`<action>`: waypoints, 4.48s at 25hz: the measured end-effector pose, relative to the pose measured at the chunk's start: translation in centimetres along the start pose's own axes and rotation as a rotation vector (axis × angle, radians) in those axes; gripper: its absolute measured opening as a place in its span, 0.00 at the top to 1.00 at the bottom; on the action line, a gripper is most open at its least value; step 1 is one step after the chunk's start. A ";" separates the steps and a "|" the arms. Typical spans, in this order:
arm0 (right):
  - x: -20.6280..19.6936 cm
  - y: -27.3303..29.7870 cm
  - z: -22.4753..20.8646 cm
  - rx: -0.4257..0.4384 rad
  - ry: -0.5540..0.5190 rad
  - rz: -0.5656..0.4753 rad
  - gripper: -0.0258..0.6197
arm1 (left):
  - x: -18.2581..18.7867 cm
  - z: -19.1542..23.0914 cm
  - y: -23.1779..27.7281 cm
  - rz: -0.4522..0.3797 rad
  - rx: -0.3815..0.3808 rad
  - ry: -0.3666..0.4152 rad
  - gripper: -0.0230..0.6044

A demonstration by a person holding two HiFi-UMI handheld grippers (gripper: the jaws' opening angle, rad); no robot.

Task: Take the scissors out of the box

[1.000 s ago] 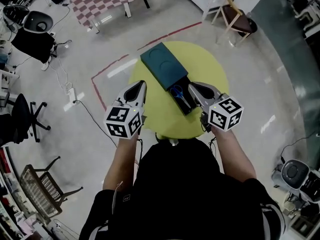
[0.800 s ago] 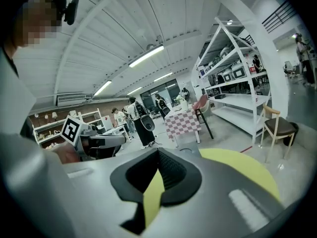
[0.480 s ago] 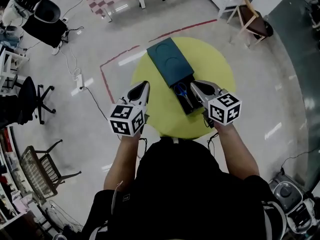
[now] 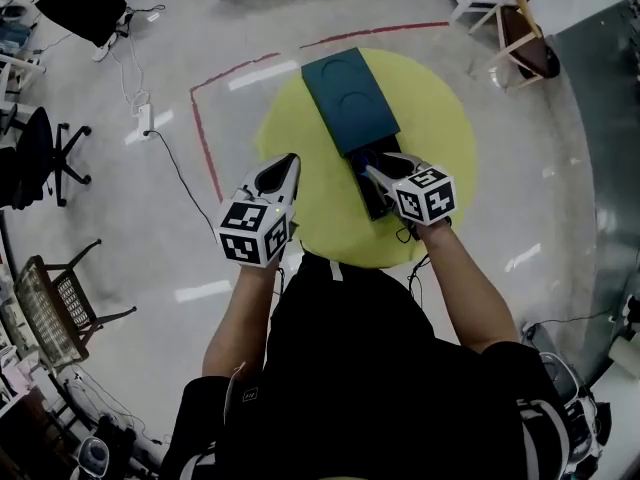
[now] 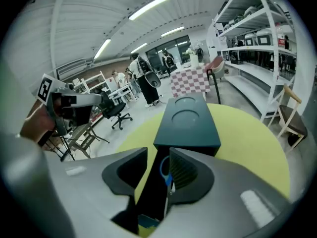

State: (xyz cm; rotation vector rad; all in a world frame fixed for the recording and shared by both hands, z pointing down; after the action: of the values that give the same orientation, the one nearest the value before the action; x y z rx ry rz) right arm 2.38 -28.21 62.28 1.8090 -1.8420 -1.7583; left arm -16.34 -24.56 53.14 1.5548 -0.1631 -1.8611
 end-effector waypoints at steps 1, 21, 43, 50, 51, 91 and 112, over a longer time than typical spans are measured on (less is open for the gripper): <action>-0.4 0.7 -0.4 -0.008 -0.004 0.028 0.73 | -0.3 0.2 0.0 0.001 -0.001 -0.011 0.95; -4.9 8.1 -2.9 -0.184 -0.140 0.285 0.78 | -5.6 0.6 0.1 0.062 -0.065 -0.080 0.95; -3.4 4.6 -2.2 -0.253 -0.137 0.211 0.83 | -3.8 0.1 -2.3 0.034 -0.140 -0.025 0.95; -1.1 0.7 -2.4 -0.321 -0.105 0.076 0.83 | -1.1 -0.5 -2.5 -0.024 -0.168 0.016 0.95; -0.7 0.1 -2.4 -0.331 -0.098 0.056 0.83 | -0.4 -0.7 -2.6 -0.035 -0.174 0.027 0.95; 12.7 -30.4 3.6 -0.232 -0.195 -0.766 0.83 | 15.5 -12.6 -3.9 -0.228 -0.198 0.315 0.95; 13.6 -30.9 5.0 -0.200 -0.249 -0.845 0.83 | 15.5 -8.6 -5.1 -0.254 -0.104 0.294 0.95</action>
State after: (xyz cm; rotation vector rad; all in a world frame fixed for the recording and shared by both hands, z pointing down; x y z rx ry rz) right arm 15.37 -24.94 30.92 2.5826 -0.8970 -2.3717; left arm -11.30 -26.87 35.52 1.8201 0.2720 -1.7679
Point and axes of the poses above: the fingertips, and each gripper's own axes: y forward along the fingers, z to its left, x out of its top, the point moved 3 cm from there along -y, backward along the fingers, and after that the axes turned 2 degrees about y, right-handed, at the moved point
